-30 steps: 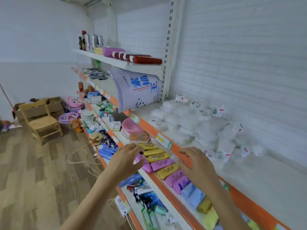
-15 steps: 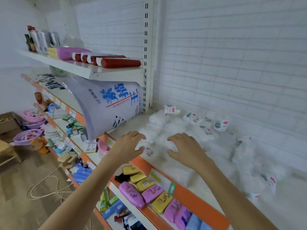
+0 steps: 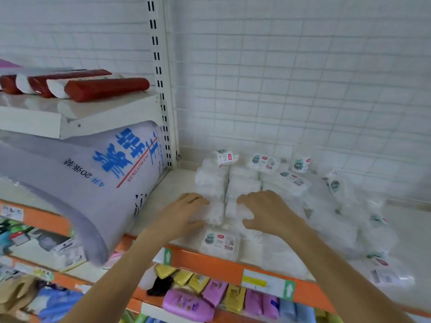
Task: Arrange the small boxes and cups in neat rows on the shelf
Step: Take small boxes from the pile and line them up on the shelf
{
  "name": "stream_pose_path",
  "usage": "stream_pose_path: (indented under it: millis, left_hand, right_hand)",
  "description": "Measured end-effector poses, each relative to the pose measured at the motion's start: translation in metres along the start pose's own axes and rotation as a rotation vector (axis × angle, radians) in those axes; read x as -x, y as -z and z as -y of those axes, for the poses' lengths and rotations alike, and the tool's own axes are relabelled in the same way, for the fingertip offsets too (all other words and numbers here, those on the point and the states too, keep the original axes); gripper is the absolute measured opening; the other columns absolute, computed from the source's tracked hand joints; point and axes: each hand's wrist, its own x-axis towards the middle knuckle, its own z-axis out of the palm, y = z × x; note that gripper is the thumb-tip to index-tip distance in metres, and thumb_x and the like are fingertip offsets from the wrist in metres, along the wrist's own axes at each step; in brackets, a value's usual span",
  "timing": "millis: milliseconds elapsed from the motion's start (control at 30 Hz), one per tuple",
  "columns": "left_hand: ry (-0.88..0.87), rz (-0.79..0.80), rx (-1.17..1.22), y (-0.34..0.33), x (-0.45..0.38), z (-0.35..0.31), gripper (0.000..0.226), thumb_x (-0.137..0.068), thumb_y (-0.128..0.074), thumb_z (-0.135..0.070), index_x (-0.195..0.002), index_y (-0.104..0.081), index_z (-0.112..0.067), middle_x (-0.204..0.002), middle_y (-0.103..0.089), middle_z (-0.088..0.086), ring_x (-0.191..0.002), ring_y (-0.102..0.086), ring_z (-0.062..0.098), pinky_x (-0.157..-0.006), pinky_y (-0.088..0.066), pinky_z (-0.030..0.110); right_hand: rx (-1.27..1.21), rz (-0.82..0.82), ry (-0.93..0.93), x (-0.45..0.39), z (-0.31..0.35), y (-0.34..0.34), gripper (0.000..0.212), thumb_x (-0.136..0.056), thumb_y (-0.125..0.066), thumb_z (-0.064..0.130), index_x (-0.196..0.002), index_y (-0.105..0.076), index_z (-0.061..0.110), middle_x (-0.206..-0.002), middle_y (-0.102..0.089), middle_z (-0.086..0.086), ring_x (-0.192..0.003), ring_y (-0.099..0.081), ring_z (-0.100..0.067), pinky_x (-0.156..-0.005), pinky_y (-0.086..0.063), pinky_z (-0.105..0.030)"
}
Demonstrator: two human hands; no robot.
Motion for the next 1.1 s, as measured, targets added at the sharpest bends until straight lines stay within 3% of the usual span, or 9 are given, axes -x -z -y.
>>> stream_pose_path:
  millis: [167,300,400,500,667,767,833,900,1100]
  left_hand:
    - [-0.012,-0.159,0.141,0.005,0.002,0.006,0.061,-0.082,-0.031,-0.066,-0.116,-0.056,-0.021,-0.108,-0.065,-0.004,-0.092,-0.062,0.015,-0.076,-0.05,0.032]
    - [0.138,-0.183,0.551,0.009,-0.002,0.012,0.036,-0.086,-0.037,-0.058,-0.095,-0.056,-0.029,-0.074,-0.057,-0.005,-0.066,-0.054,0.01,-0.064,-0.042,0.029]
    - [0.224,-0.085,0.655,0.007,-0.007,0.013,0.015,-0.093,-0.047,-0.036,-0.089,-0.057,-0.027,-0.076,-0.061,0.012,-0.066,-0.055,0.023,-0.057,-0.038,0.024]
    - [0.249,-0.071,0.526,0.004,-0.011,0.014,0.016,-0.094,-0.048,-0.023,-0.088,-0.062,-0.018,-0.078,-0.064,0.001,-0.068,-0.058,0.005,-0.058,-0.039,0.016]
    - [0.265,-0.071,0.566,0.01,-0.007,0.014,0.013,-0.092,-0.052,-0.024,-0.1,-0.062,-0.022,-0.092,-0.064,-0.007,-0.08,-0.059,0.001,-0.065,-0.042,0.01]
    - [0.27,0.092,0.527,0.01,0.003,0.019,0.055,-0.076,-0.066,-0.052,-0.122,-0.049,-0.028,-0.114,-0.054,-0.014,-0.1,-0.051,-0.002,-0.079,-0.04,0.01]
    - [0.246,0.153,0.404,0.011,0.007,0.02,0.096,-0.053,-0.058,-0.081,-0.131,-0.039,-0.029,-0.117,-0.046,-0.017,-0.111,-0.04,0.001,-0.09,-0.034,0.016]
    - [0.228,0.139,0.339,0.008,0.009,0.02,0.109,-0.043,-0.05,-0.088,-0.132,-0.038,-0.028,-0.114,-0.045,-0.016,-0.112,-0.036,0.004,-0.094,-0.032,0.021]
    - [0.265,-0.034,0.412,0.008,0.009,0.015,0.069,-0.07,-0.076,-0.022,-0.13,-0.041,-0.019,-0.114,-0.043,-0.008,-0.109,-0.039,0.006,-0.091,-0.035,0.018]
  right_hand:
    - [-0.394,-0.035,-0.122,0.005,-0.001,0.02,0.041,-0.091,-0.053,0.033,-0.13,-0.041,0.026,-0.123,-0.058,-0.002,-0.108,-0.056,-0.02,-0.09,-0.044,-0.034]
    - [-0.679,0.06,-0.135,0.005,-0.005,0.029,0.03,-0.093,-0.051,0.028,-0.123,-0.043,0.028,-0.11,-0.059,-0.003,-0.082,-0.06,-0.006,-0.073,-0.047,-0.022]
    - [-0.655,0.188,-0.157,0.001,-0.001,0.022,0.024,-0.094,-0.049,0.032,-0.118,-0.046,0.029,-0.111,-0.059,0.001,-0.088,-0.058,-0.009,-0.076,-0.047,-0.025]
    - [-0.43,0.195,-0.149,-0.005,0.005,0.013,0.029,-0.097,-0.041,0.032,-0.125,-0.043,0.024,-0.113,-0.059,-0.003,-0.096,-0.056,-0.017,-0.082,-0.046,-0.033]
    - [-0.234,0.174,-0.09,-0.009,0.005,0.009,0.043,-0.097,-0.04,0.036,-0.136,-0.04,0.018,-0.133,-0.043,-0.001,-0.114,-0.048,-0.018,-0.092,-0.04,-0.031]
    - [-0.198,0.235,-0.072,-0.009,0.003,0.008,0.062,-0.086,-0.055,0.05,-0.135,-0.039,0.017,-0.132,-0.039,0.002,-0.114,-0.046,-0.016,-0.091,-0.039,-0.029]
    - [-0.118,0.256,-0.052,-0.01,0.004,0.007,0.066,-0.078,-0.063,0.052,-0.129,-0.043,0.015,-0.125,-0.04,0.0,-0.104,-0.047,-0.016,-0.084,-0.04,-0.028]
    - [-0.094,0.247,-0.056,-0.011,0.006,0.005,0.065,-0.075,-0.065,0.049,-0.126,-0.045,0.014,-0.12,-0.04,0.0,-0.098,-0.047,-0.017,-0.08,-0.038,-0.026]
    - [-0.058,0.038,-0.06,-0.01,0.017,0.01,0.062,-0.078,-0.062,0.041,-0.132,-0.037,0.022,-0.119,-0.046,0.003,-0.106,-0.045,-0.017,-0.092,-0.035,-0.028]
